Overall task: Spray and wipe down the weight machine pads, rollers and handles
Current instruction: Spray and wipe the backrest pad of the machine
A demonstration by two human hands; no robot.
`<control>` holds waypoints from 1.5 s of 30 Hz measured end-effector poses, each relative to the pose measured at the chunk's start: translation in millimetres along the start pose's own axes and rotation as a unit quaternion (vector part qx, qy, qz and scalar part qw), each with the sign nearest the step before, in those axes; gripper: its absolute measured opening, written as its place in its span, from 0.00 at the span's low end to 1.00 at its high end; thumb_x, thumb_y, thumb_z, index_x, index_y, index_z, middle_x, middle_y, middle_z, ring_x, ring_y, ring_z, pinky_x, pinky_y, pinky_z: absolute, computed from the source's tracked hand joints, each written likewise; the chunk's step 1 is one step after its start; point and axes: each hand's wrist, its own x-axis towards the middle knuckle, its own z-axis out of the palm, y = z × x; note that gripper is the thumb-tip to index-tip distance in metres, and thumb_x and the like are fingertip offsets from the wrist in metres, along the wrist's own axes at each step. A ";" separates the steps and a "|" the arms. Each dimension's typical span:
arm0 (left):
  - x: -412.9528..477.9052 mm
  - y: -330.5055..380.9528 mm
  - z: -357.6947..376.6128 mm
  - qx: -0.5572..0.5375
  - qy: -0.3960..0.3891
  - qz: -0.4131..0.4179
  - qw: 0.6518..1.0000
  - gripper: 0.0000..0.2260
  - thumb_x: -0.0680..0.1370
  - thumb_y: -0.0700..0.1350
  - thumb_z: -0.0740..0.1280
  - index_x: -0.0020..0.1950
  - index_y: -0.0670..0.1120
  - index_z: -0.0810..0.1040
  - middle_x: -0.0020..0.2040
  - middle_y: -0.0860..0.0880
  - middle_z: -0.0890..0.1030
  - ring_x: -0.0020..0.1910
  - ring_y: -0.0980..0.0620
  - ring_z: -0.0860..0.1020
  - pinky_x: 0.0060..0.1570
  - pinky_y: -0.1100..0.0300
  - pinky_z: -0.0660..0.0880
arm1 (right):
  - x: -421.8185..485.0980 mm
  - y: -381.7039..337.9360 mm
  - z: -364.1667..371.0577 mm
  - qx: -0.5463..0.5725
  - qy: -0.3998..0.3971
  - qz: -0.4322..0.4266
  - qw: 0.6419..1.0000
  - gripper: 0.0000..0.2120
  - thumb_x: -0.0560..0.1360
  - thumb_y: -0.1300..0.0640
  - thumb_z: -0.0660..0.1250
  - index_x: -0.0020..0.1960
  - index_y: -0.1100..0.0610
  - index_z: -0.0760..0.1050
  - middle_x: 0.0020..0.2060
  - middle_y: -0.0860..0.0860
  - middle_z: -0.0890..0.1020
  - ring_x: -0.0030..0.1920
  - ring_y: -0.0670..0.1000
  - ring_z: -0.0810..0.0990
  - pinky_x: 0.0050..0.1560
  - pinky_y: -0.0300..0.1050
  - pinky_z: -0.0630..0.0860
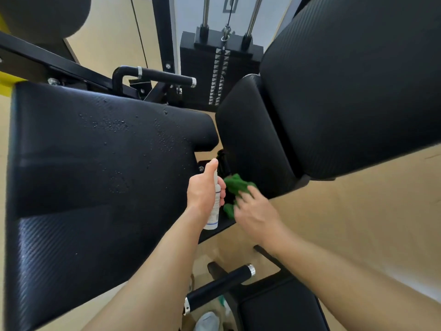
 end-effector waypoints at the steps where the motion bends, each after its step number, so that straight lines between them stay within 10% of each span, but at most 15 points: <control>1: -3.8 -3.9 1.9 0.007 -0.006 -0.001 1.000 0.27 0.83 0.60 0.64 0.30 0.43 0.76 0.27 0.47 0.76 0.25 0.50 0.73 0.32 0.57 0.74 | -18.1 -2.3 1.8 0.026 0.032 0.009 0.999 0.19 0.78 0.59 0.55 0.54 0.58 0.84 0.50 0.57 0.86 0.57 0.59 0.83 0.72 0.59 0.69; 5: -20.9 -21.7 12.9 0.042 -0.030 -0.002 0.999 0.27 0.83 0.59 0.64 0.29 0.43 0.76 0.27 0.46 0.76 0.25 0.50 0.73 0.32 0.56 0.74 | -74.1 -6.9 15.5 0.208 0.006 0.099 0.973 0.12 0.76 0.60 0.61 0.58 0.54 0.77 0.49 0.52 0.83 0.44 0.56 0.83 0.45 0.51 0.80; 8: -36.9 -38.3 24.1 0.109 -0.078 0.019 0.991 0.29 0.84 0.59 0.62 0.30 0.41 0.75 0.26 0.45 0.75 0.24 0.50 0.72 0.35 0.55 0.74 | -101.8 -4.2 29.9 0.389 -0.011 0.264 0.883 0.05 0.81 0.51 0.63 0.57 0.48 0.74 0.47 0.48 0.81 0.39 0.48 0.77 0.38 0.46 0.76; 15: -66.8 -60.4 67.8 0.192 -0.086 0.147 0.966 0.33 0.84 0.61 0.61 0.32 0.35 0.74 0.28 0.45 0.76 0.28 0.51 0.74 0.45 0.59 0.75 | -131.3 -7.6 42.6 0.794 0.118 0.507 0.313 0.11 0.84 0.48 0.59 0.51 0.51 0.78 0.47 0.51 0.83 0.49 0.54 0.83 0.55 0.53 0.80; 18: -75.5 -67.3 83.6 0.198 -0.067 0.208 0.956 0.33 0.83 0.62 0.61 0.33 0.34 0.75 0.27 0.46 0.75 0.28 0.50 0.73 0.42 0.75 0.72 | -136.6 -19.7 36.8 0.826 0.184 0.496 0.197 0.10 0.83 0.49 0.62 0.50 0.51 0.79 0.48 0.55 0.85 0.49 0.57 0.85 0.53 0.58 0.82; 24: -77.5 -72.0 90.0 0.270 0.018 0.260 0.927 0.34 0.75 0.66 0.59 0.39 0.32 0.74 0.34 0.35 0.76 0.31 0.47 0.70 0.43 0.44 0.77 | -138.4 -43.5 28.7 0.810 0.242 0.514 0.144 0.10 0.83 0.52 0.62 0.46 0.52 0.79 0.44 0.54 0.84 0.48 0.58 0.84 0.53 0.58 0.82; 31: -74.4 -72.4 67.7 0.259 0.009 0.252 0.932 0.31 0.74 0.62 0.59 0.37 0.31 0.72 0.32 0.35 0.76 0.30 0.50 0.69 0.36 0.48 0.74 | -120.7 -34.8 1.5 0.779 0.365 0.497 0.111 0.10 0.84 0.53 0.60 0.55 0.50 0.80 0.47 0.49 0.85 0.50 0.51 0.85 0.56 0.56 0.82; 37: -69.1 -73.7 43.6 0.163 0.029 0.233 0.958 0.29 0.77 0.62 0.60 0.30 0.38 0.74 0.27 0.44 0.75 0.28 0.48 0.73 0.35 0.52 0.73 | -50.0 5.3 -37.3 0.703 0.520 0.441 0.201 0.17 0.86 0.55 0.52 0.72 0.57 0.68 0.58 0.38 0.77 0.60 0.32 0.75 0.63 0.33 0.71; 42: -53.7 -73.8 24.3 0.129 0.059 0.243 0.960 0.28 0.84 0.55 0.62 0.30 0.37 0.75 0.25 0.45 0.75 0.26 0.49 0.74 0.29 0.57 0.74 | 28.8 -31.8 -0.7 0.573 0.477 0.546 0.381 0.31 0.84 0.45 0.49 0.72 0.70 0.66 0.69 0.63 0.73 0.70 0.61 0.71 0.72 0.55 0.65; 45: -46.4 -74.8 14.7 0.146 0.069 0.249 0.955 0.28 0.83 0.57 0.61 0.30 0.41 0.76 0.26 0.46 0.76 0.27 0.49 0.74 0.31 0.57 0.74 | 41.1 -67.4 33.4 0.663 0.396 0.496 0.397 0.34 0.83 0.47 0.55 0.82 0.61 0.48 0.79 0.58 0.60 0.78 0.56 0.60 0.77 0.54 0.59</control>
